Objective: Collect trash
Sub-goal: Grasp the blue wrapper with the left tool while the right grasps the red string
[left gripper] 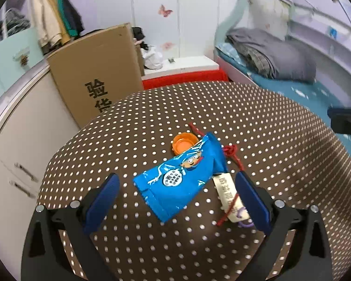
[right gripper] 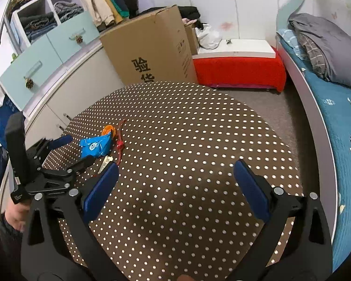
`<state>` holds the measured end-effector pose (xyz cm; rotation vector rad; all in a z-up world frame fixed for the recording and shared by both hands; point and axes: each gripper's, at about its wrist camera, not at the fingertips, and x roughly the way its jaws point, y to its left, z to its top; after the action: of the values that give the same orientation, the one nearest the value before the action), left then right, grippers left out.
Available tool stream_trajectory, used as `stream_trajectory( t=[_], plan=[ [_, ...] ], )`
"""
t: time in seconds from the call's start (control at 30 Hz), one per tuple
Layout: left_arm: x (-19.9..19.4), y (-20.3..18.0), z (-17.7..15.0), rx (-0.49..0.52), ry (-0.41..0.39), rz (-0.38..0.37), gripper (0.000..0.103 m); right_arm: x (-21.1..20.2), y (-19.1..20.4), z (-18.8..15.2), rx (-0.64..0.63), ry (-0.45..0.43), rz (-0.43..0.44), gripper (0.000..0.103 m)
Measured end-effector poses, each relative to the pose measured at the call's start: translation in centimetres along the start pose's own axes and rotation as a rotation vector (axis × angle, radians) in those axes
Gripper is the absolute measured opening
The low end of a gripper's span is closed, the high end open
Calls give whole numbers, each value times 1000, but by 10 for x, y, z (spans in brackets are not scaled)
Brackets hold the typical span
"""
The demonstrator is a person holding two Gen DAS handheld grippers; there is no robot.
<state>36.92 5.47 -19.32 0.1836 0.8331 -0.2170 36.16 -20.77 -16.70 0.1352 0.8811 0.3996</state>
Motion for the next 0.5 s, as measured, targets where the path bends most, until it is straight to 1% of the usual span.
stream_trajectory(
  t=[0.07,0.1,0.13,0.17,0.2,0.3,0.43,0.5],
  plan=[
    [9,-2,1,44,16,-7,96,7,4,1,-20,15,5,96],
    [14,-4,1,70,28,-14,88,12,7,2,-33,22,6,96],
    [19,-5,0,87,42,-25,76,15,10,3,-43,27,6,96],
    [21,-5,1,86,51,-54,72,20,13,3,-56,33,7,96],
    [19,-1,2,63,46,-100,66,24,15,4,-64,37,9,96],
    [16,2,1,55,41,-106,60,37,28,5,-94,50,20,96],
    [6,13,-6,1,22,-140,51,56,46,7,-152,66,22,96],
    [0,17,-9,-27,10,-147,48,65,55,6,-182,74,16,92]
  ],
)
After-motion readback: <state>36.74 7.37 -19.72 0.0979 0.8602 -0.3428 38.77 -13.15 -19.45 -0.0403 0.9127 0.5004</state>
